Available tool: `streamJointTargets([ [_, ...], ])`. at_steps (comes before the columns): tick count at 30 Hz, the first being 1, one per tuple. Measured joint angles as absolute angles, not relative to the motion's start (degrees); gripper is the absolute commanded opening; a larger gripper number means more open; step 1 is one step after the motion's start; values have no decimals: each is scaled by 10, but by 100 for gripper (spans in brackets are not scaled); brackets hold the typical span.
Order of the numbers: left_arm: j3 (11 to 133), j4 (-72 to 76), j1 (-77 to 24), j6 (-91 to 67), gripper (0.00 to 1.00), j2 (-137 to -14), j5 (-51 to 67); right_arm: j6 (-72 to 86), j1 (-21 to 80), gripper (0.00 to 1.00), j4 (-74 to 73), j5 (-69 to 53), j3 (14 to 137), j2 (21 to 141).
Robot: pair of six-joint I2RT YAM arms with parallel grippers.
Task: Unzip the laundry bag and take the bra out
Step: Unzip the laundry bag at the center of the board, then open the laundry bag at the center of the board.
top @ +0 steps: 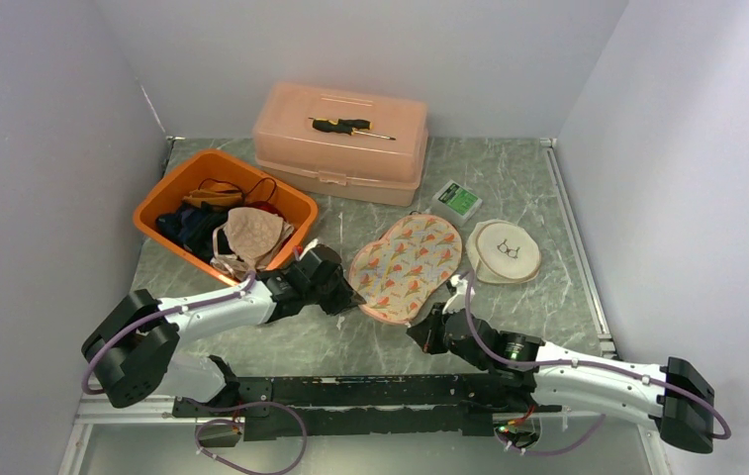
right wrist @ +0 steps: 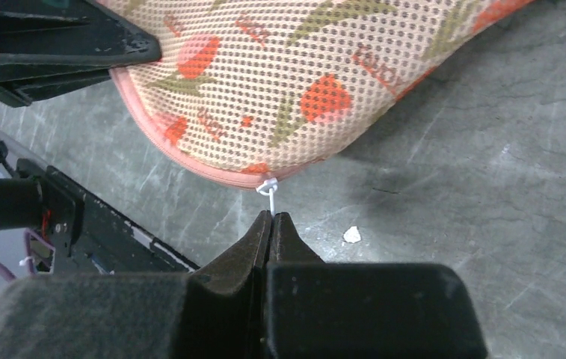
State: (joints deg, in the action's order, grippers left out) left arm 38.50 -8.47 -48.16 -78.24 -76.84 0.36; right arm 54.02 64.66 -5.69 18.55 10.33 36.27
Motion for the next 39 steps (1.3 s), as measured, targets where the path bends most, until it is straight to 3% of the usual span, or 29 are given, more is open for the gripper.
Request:
streamJointTargets([
  [10,385,-79,-481,-760,3,-768,13,583,647,0,-73,222,101,389],
  [14,385,-76,-481,-749,15,-768,17,579,647,52,-73,221,101,389],
  [17,385,-76,-479,-731,32,-768,18,562,647,67,-85,218,102,382],
  [21,385,-81,-479,-706,62,-768,22,527,647,71,-136,203,138,370],
  [23,385,-98,-481,-690,69,-761,23,511,647,72,-163,203,176,366],
  [31,430,-238,-482,-592,70,-646,-16,463,647,71,-205,259,273,326],
  [39,470,-209,-474,-451,71,-677,-60,450,646,66,-105,310,104,237],
])
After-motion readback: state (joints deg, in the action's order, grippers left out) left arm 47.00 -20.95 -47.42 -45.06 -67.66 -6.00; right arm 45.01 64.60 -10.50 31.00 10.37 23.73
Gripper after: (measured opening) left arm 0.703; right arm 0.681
